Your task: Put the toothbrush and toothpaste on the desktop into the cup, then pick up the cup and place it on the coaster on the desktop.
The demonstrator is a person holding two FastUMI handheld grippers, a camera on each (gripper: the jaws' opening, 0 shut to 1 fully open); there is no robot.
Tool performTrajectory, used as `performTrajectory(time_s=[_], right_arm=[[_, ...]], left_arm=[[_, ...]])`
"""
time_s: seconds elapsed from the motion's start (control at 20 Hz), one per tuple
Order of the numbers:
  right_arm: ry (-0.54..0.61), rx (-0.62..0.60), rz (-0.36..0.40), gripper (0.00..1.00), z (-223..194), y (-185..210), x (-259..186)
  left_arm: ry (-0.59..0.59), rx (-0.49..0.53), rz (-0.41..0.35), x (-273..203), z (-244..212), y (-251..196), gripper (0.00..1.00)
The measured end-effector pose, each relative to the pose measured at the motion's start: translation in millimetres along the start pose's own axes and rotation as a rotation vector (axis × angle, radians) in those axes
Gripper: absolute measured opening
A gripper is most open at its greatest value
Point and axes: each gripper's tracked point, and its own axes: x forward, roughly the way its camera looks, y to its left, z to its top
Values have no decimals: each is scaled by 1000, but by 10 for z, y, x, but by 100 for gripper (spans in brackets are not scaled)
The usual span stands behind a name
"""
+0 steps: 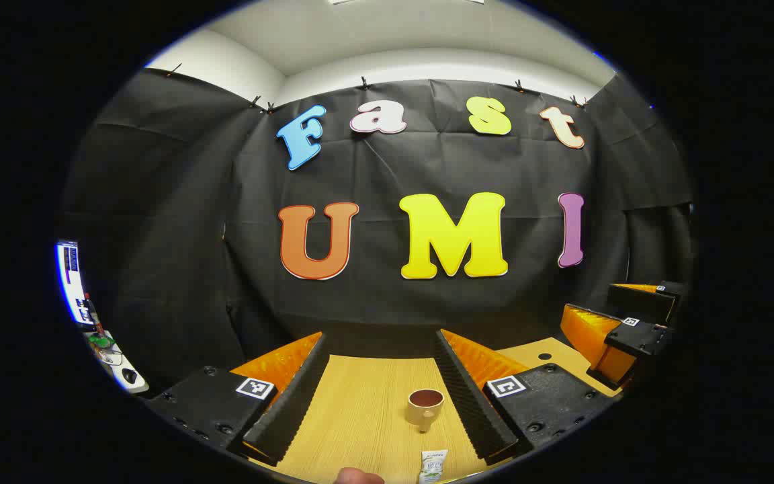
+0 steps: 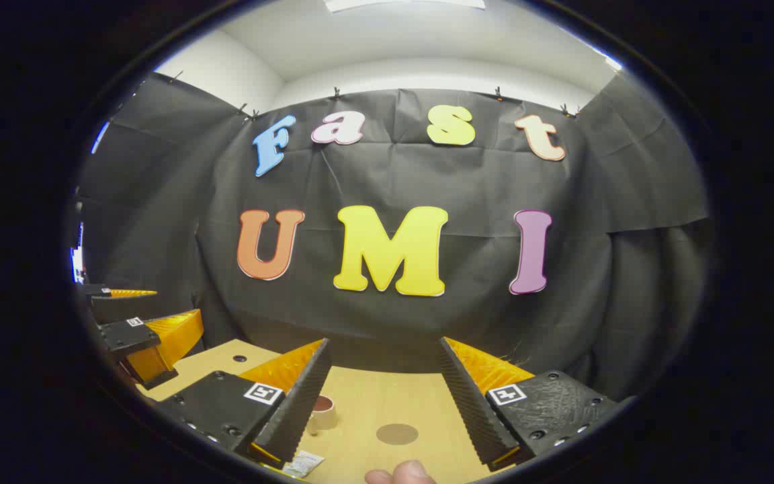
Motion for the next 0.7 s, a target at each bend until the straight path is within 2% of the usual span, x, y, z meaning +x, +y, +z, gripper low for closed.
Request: performTrajectory(time_s=[0.7], right_arm=[[-1,5,27,97,-10,23,116]], left_arm=[[22,-1,11,63,-55,-63,99]])
